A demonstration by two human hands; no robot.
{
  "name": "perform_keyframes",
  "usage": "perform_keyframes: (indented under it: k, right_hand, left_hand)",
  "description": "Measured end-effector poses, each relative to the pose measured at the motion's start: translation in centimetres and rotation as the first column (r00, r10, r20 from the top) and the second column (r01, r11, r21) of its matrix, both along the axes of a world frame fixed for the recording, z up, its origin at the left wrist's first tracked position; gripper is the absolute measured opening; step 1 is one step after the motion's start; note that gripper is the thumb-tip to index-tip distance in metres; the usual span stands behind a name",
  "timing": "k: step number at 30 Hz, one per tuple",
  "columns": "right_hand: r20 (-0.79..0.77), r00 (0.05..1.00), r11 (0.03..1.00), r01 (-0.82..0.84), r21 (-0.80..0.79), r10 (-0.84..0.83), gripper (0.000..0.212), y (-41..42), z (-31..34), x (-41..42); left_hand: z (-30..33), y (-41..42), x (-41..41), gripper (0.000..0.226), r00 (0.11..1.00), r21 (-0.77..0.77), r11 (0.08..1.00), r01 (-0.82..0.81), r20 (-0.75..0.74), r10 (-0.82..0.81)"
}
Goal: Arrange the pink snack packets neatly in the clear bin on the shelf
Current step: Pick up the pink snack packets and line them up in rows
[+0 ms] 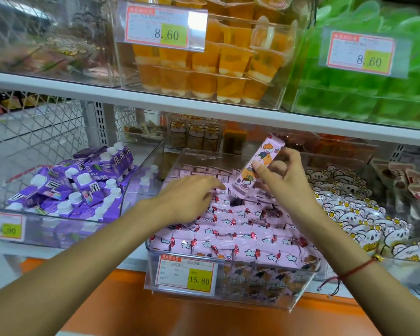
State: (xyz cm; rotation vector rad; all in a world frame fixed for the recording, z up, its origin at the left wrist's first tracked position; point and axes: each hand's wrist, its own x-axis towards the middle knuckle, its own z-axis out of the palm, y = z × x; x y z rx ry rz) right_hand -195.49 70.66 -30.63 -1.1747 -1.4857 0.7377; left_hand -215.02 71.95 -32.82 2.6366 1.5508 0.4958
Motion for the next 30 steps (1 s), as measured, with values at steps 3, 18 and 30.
perform_keyframes:
  k: [3,18,30]
  right_hand:
    - [-0.019,1.000,1.000,-0.008,-0.009,0.008,0.074,0.0,-0.2,-0.6]
    - [0.848,0.494,0.976,0.008,0.215,-0.191,0.029,0.7,-0.4,-0.2]
    - [0.924,0.383,0.997,-0.063,0.049,-0.021,0.037,0.8,-0.6,0.1]
  left_hand:
    - [-0.2,0.1,-0.1,0.043,0.994,-0.065,0.998,0.021,-0.109,-0.028]
    - [0.1,0.4,0.1,0.043,0.991,-0.035,0.999,-0.030,-0.134,0.025]
    - [0.2,0.1,0.8,0.043,0.999,-0.049,0.998,0.028,-0.025,-0.029]
